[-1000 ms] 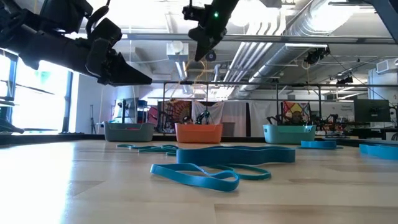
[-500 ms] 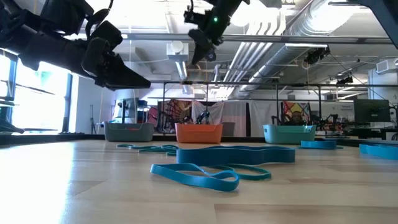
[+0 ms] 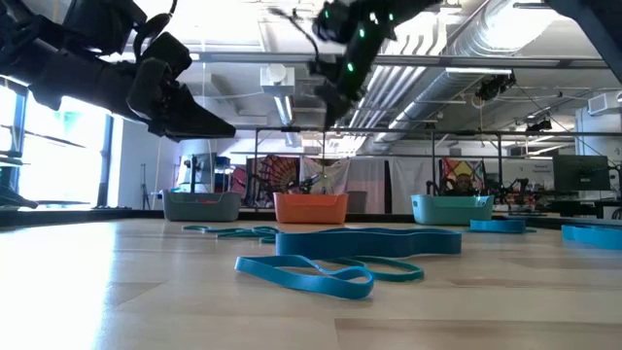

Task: Sort rubber bands into baskets
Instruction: Put the yellow rubber band into the orange bin, then put the blue rubber band into the light blue bin

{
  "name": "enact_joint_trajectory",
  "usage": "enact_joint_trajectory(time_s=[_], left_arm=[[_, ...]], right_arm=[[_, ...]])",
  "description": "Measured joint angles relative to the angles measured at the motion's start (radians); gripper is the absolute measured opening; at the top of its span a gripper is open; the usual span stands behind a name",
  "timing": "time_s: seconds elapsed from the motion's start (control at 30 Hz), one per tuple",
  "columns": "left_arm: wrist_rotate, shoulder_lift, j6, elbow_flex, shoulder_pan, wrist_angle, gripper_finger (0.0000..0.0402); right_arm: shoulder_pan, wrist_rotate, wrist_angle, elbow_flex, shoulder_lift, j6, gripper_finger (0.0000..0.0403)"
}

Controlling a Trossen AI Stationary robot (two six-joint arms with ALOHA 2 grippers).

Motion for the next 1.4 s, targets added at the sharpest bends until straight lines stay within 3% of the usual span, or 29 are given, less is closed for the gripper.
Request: enact_joint_trajectory(time_s=[0.17,0.47,0.77,1.0,1.4], left_arm=[[0.000,0.000,0.000,0.000,0.000,-0.001,0.0026],[0.000,0.000,0.000,0.000,0.000,-0.003,0.0026],[0.000,0.000,0.000,0.000,0.000,-0.003,0.0026],[-0.001,0.000,0.000,0.000,0.001,-0.001,0.0026],[-0.001,0.000,0.000,0.000,0.002,0.014,0.0026]], right_arm=[[-0.056,0.035,0.123,-0.111,0.000,-0.032,0.0000],[-0.109,-0.139,0.339,-0.239,0.000,-0.043,0.0000],[-0.116,-0.200,0.432,-0.292,0.005,-0.019,0.0000],[-0.138,-0.217,0.473,-0.287,0.079,0.022,0.0002],[-0.139,-0.260,0.469,-0.285,0.090,0.089,0.0091]])
